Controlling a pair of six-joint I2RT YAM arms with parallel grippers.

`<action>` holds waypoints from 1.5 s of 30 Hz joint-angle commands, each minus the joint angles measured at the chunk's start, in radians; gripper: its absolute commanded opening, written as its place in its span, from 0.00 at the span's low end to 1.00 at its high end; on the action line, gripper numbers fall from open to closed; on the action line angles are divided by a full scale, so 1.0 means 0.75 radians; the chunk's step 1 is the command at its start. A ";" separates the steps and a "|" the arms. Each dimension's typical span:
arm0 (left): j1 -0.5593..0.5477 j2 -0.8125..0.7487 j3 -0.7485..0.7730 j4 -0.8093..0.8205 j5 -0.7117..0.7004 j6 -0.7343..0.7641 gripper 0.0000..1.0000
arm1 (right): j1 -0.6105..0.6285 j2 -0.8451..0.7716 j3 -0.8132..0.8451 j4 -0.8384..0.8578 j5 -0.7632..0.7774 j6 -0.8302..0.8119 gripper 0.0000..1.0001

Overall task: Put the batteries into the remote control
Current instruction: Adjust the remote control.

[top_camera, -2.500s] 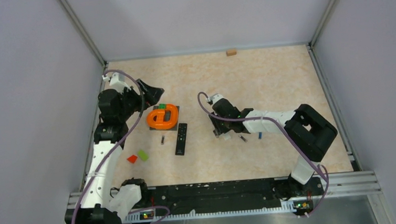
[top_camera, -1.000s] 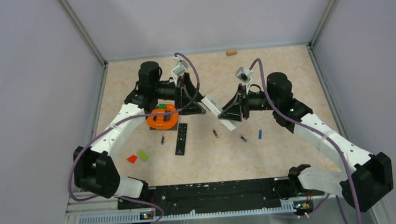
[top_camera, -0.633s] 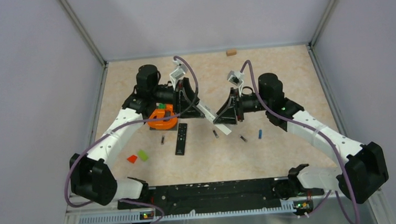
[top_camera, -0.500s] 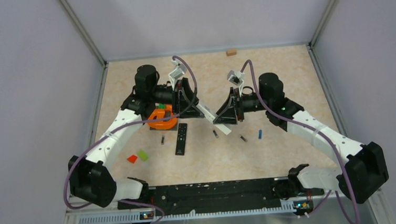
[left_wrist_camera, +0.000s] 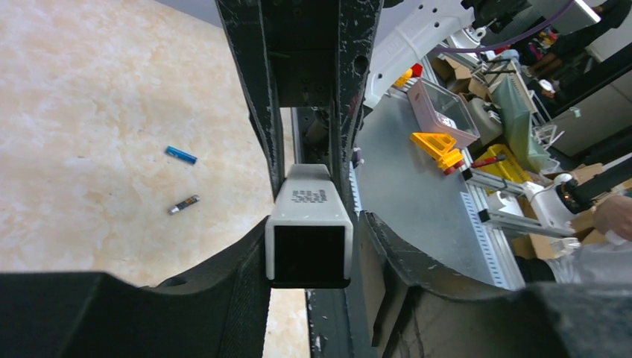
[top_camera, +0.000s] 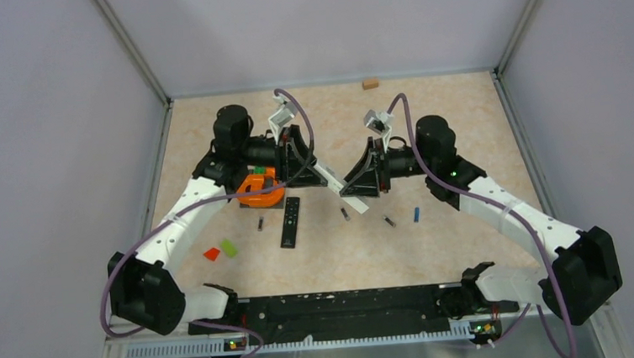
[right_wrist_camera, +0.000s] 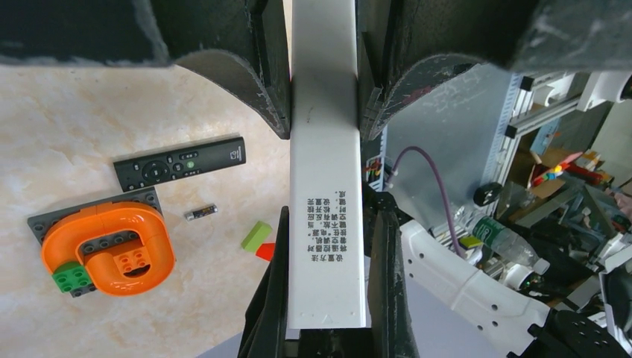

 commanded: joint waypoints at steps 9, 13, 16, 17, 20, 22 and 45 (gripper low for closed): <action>-0.010 -0.087 -0.023 0.070 0.045 -0.002 0.53 | 0.009 0.006 0.044 0.194 -0.002 0.041 0.20; -0.010 -0.080 -0.014 0.079 0.028 -0.021 0.62 | 0.012 0.017 0.044 0.175 -0.018 0.030 0.19; -0.011 -0.075 -0.014 0.093 0.014 -0.034 0.65 | 0.019 0.025 0.047 0.156 -0.020 0.015 0.19; -0.011 -0.073 -0.014 0.097 0.010 -0.040 0.65 | 0.020 0.027 0.049 0.147 -0.020 0.008 0.19; -0.010 -0.065 -0.015 0.105 0.009 -0.046 0.58 | 0.020 0.032 0.050 0.143 -0.010 0.005 0.19; -0.011 -0.063 -0.018 0.104 0.008 -0.045 0.49 | 0.020 0.032 0.052 0.151 -0.009 0.009 0.19; 0.017 -0.148 0.041 0.345 -0.243 0.043 0.00 | -0.056 -0.009 -0.179 0.859 0.410 1.154 0.91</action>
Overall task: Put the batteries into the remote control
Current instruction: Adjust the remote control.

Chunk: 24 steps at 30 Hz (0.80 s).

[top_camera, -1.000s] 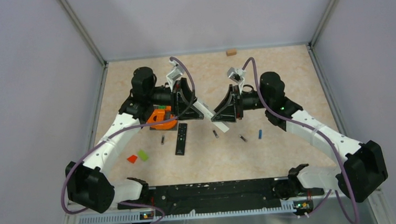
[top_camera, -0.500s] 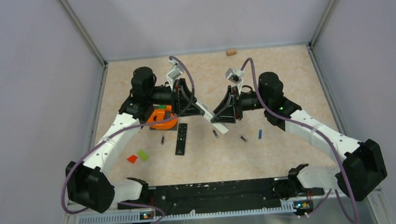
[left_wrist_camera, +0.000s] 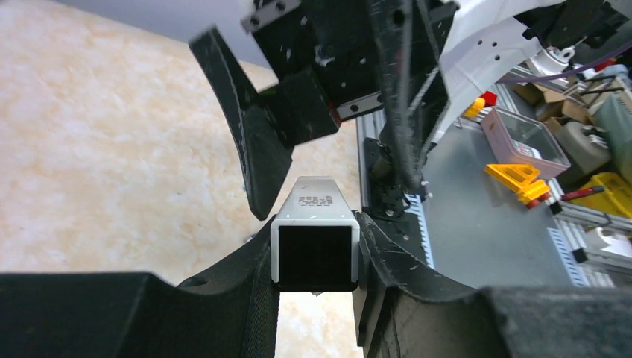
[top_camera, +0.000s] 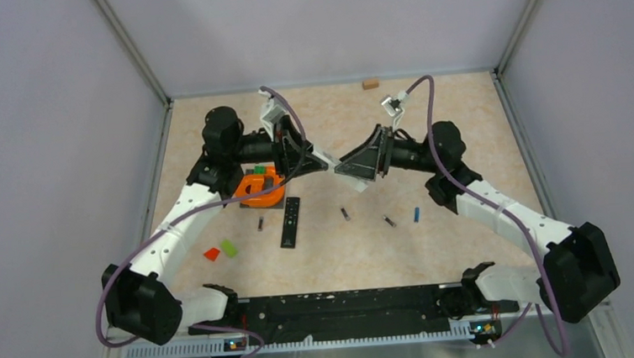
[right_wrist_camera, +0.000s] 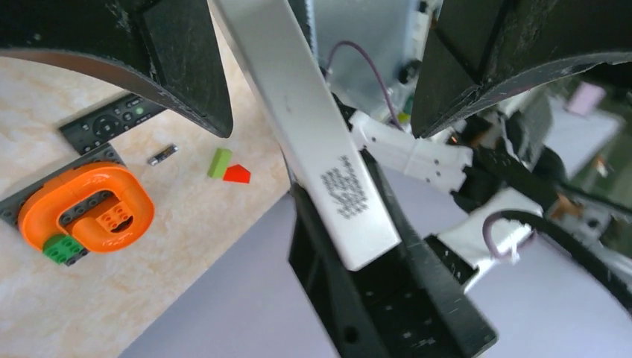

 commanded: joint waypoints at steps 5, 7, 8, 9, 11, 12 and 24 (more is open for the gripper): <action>0.020 -0.116 0.106 0.300 -0.052 0.032 0.00 | -0.022 -0.014 -0.258 0.682 0.351 0.910 0.91; 0.020 -0.131 0.119 0.315 -0.058 0.041 0.00 | -0.024 -0.006 -0.260 0.733 0.367 0.951 0.90; 0.021 -0.138 0.124 0.317 -0.065 0.047 0.00 | -0.023 -0.003 -0.257 0.774 0.371 0.972 0.89; 0.021 -0.144 0.125 0.320 -0.073 0.051 0.00 | -0.024 0.005 -0.251 0.812 0.371 0.993 0.85; 0.021 -0.158 0.125 0.336 -0.092 0.047 0.00 | -0.022 0.022 -0.234 0.908 0.362 1.048 0.81; 0.022 -0.167 0.121 0.354 -0.097 0.039 0.00 | -0.023 0.040 -0.226 0.966 0.357 1.082 0.79; 0.022 -0.199 0.085 0.674 -0.057 -0.159 0.00 | 0.017 0.217 -0.138 1.316 0.303 1.364 0.46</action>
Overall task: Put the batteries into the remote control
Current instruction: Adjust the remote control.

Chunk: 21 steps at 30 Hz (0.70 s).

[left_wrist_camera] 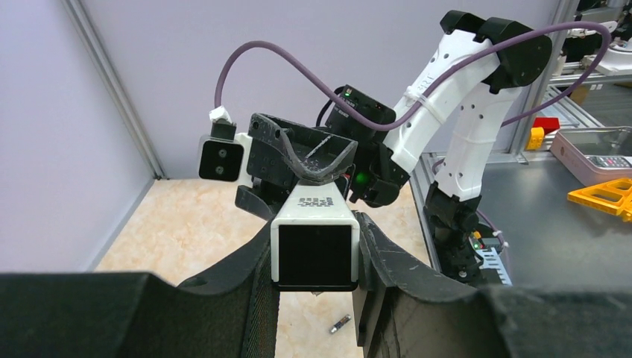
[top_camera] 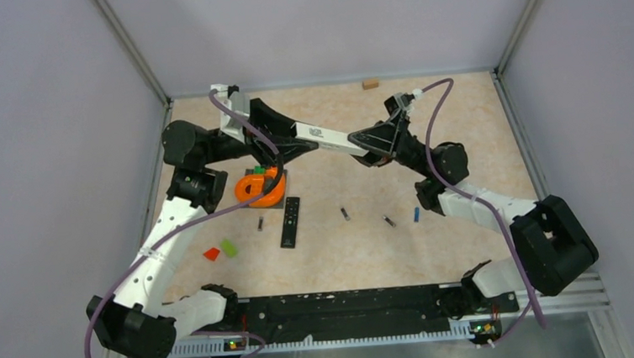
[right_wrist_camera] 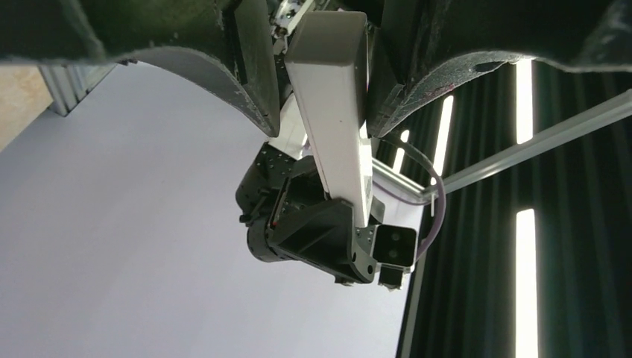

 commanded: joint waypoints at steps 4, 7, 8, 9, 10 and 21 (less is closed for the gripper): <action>0.005 -0.029 0.014 0.163 0.011 -0.100 0.00 | 0.016 0.019 0.042 0.204 -0.009 0.069 0.28; 0.005 -0.013 0.045 0.163 -0.057 -0.166 0.00 | 0.014 0.036 0.014 0.254 -0.005 0.080 0.16; 0.005 -0.006 0.060 0.166 -0.072 -0.189 0.00 | 0.011 0.043 -0.003 0.279 -0.004 0.088 0.14; 0.005 0.000 0.066 0.173 -0.082 -0.204 0.00 | 0.004 0.051 -0.020 0.317 0.002 0.100 0.13; 0.008 0.001 0.072 0.177 -0.091 -0.214 0.00 | -0.004 0.061 -0.044 0.362 0.013 0.118 0.12; 0.103 0.009 0.048 0.318 -0.139 -0.357 0.00 | -0.051 0.031 -0.144 0.215 0.064 0.078 0.30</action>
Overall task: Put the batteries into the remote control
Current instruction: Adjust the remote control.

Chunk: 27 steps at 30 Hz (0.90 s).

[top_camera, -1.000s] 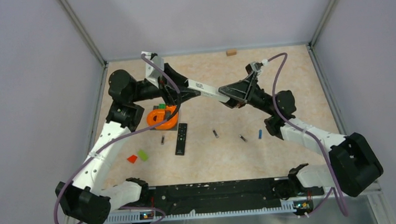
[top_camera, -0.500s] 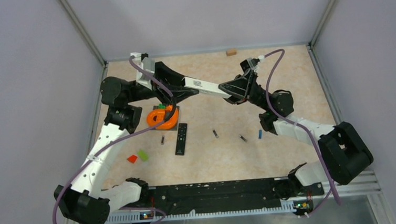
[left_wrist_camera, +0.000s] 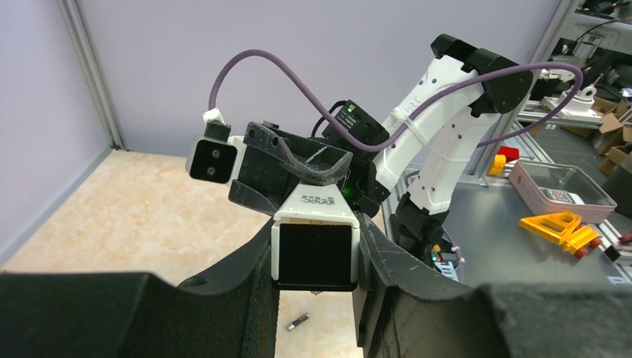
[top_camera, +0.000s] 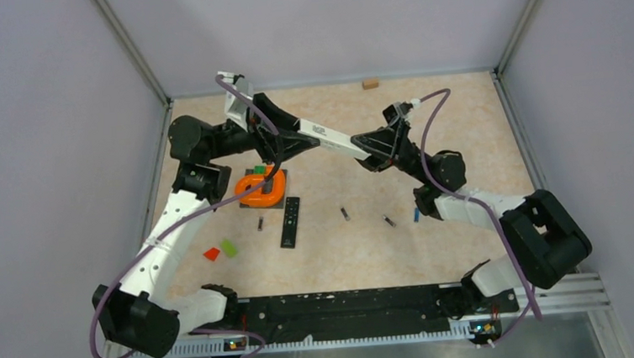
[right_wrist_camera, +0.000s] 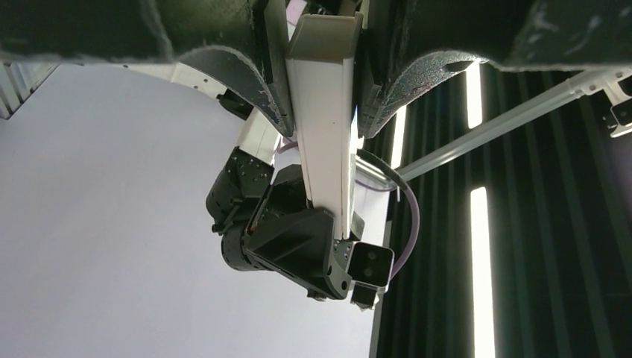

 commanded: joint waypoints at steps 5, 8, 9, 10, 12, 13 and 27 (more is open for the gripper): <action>0.083 -0.053 0.016 0.263 -0.137 -0.118 0.00 | -0.052 -0.157 -0.057 -0.380 -0.010 -0.322 0.35; 0.096 -0.053 0.006 0.261 -0.134 -0.113 0.00 | -0.067 -0.178 -0.053 -0.435 -0.013 -0.350 0.41; 0.101 -0.054 0.004 0.261 -0.135 -0.112 0.00 | -0.072 -0.186 -0.058 -0.457 -0.013 -0.355 0.43; 0.106 -0.053 0.003 0.262 -0.129 -0.111 0.00 | -0.076 -0.195 -0.062 -0.487 -0.011 -0.364 0.44; 0.116 -0.053 0.004 0.261 -0.119 -0.111 0.00 | -0.080 -0.214 -0.072 -0.554 -0.004 -0.388 0.46; 0.120 -0.053 0.005 0.262 -0.111 -0.111 0.00 | -0.083 -0.222 -0.078 -0.568 0.004 -0.402 0.47; 0.123 -0.045 -0.013 0.106 -0.039 0.035 0.00 | -0.083 -0.330 -0.087 -0.556 0.088 -0.504 0.71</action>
